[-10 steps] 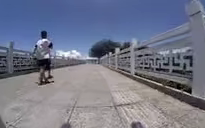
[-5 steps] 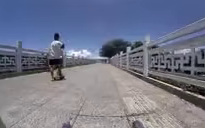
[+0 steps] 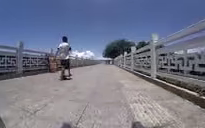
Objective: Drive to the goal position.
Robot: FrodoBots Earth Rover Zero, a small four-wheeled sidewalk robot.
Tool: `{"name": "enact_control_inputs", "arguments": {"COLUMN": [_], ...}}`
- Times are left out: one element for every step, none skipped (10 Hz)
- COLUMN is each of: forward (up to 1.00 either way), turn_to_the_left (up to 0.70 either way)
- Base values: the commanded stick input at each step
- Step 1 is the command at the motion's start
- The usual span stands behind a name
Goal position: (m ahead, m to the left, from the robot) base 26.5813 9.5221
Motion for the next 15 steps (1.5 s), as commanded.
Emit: {"name": "enact_control_inputs", "arguments": {"forward": [0.45,0.45,0.45,0.45,0.45,0.45,0.45,0.45,0.45,0.45,0.45,0.45,0.45,0.45,0.45], "turn_to_the_left": [0.00,0.00,0.00,0.00,0.00,0.00,0.00,0.00,0.00,0.00,0.00,0.00,0.00,0.00,0.00]}}
